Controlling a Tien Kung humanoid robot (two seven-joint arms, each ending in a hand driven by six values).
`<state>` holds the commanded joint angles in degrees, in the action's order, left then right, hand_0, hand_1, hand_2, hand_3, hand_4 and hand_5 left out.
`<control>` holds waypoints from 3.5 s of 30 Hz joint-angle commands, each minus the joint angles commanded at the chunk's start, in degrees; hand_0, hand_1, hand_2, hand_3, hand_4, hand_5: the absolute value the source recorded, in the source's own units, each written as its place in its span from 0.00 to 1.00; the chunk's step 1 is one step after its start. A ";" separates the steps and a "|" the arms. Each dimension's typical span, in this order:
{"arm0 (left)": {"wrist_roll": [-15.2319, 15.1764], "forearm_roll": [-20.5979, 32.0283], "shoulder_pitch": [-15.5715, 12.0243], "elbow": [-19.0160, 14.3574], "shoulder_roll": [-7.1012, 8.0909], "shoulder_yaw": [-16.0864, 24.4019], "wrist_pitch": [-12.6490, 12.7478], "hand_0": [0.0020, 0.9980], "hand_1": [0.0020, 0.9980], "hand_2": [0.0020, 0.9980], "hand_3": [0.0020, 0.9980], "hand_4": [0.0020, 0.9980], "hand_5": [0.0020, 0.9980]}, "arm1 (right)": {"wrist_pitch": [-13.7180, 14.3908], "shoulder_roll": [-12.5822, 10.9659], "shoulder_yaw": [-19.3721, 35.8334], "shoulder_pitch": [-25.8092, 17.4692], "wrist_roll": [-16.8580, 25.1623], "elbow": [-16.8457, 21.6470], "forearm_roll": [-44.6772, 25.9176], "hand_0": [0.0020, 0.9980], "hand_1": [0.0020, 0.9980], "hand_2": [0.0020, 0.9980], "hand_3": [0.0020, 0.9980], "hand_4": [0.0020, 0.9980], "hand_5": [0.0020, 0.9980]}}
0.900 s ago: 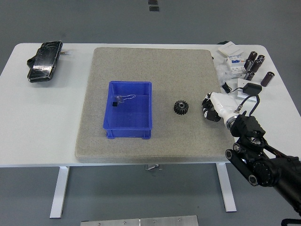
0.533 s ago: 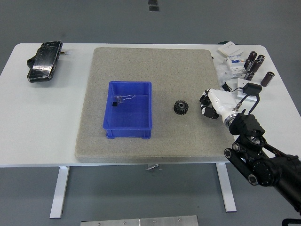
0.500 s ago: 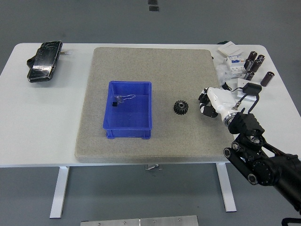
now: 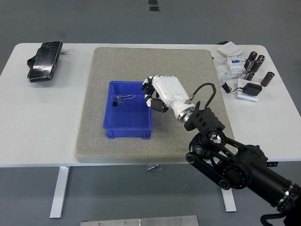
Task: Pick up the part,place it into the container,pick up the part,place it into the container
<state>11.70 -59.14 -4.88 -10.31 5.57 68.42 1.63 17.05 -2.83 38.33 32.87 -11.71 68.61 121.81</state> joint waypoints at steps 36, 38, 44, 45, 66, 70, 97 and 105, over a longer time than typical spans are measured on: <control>0.34 -1.33 -0.05 0.00 0.07 0.53 -0.33 0.64 0.61 0.58 0.57 0.69 0.13 | -1.33 -2.69 14.96 -4.03 1.80 -9.12 -5.87 0.82 0.78 0.83 0.83 0.74 0.30; 0.28 -1.61 -0.01 0.00 0.08 0.76 -0.41 0.64 0.61 0.58 0.57 0.69 0.13 | -2.37 -2.86 16.43 -4.34 1.89 -10.17 -6.27 0.82 0.78 0.83 0.83 0.74 0.30; 0.05 -2.10 0.17 0.00 0.14 1.16 -0.57 0.64 0.61 0.57 0.57 0.69 0.13 | -4.96 -3.18 15.64 -4.61 1.33 -12.51 -7.36 0.81 0.78 0.84 0.85 0.73 0.28; 0.06 -2.10 0.17 0.00 0.14 1.14 -0.58 0.64 0.61 0.58 0.56 0.68 0.13 | -5.15 -3.19 15.36 -4.64 1.28 -12.64 -7.53 0.81 0.78 0.85 0.86 0.74 0.29; -0.21 -1.84 0.30 0.00 0.10 0.94 -0.56 0.64 0.61 0.58 0.56 0.67 0.12 | -6.58 -3.23 10.62 -3.91 -0.44 -15.26 -7.18 0.72 0.66 0.71 0.70 0.44 0.17; -0.29 -1.75 0.34 0.00 0.07 0.97 -0.54 0.64 0.61 0.58 0.56 0.67 0.13 | -5.61 -3.29 10.05 -3.91 -0.30 -15.26 -7.22 0.66 0.53 0.59 0.60 0.34 0.03; -0.22 -1.45 0.34 0.00 -0.05 0.81 -0.46 0.64 0.61 0.58 0.56 0.68 0.15 | -1.03 -0.93 0.71 -1.07 0.01 -0.99 -0.68 0.66 0.43 0.45 0.45 0.35 0.00; -0.13 -1.50 0.34 0.00 -0.07 0.77 -0.43 0.64 0.61 0.58 0.56 0.69 0.17 | -3.26 0.04 -2.41 -0.11 -1.42 -1.38 3.12 1.00 0.90 0.86 0.82 0.58 0.19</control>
<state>11.56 -60.64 -4.54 -10.31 5.50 69.19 1.20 13.79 -2.79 35.92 32.76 -13.13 67.24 124.93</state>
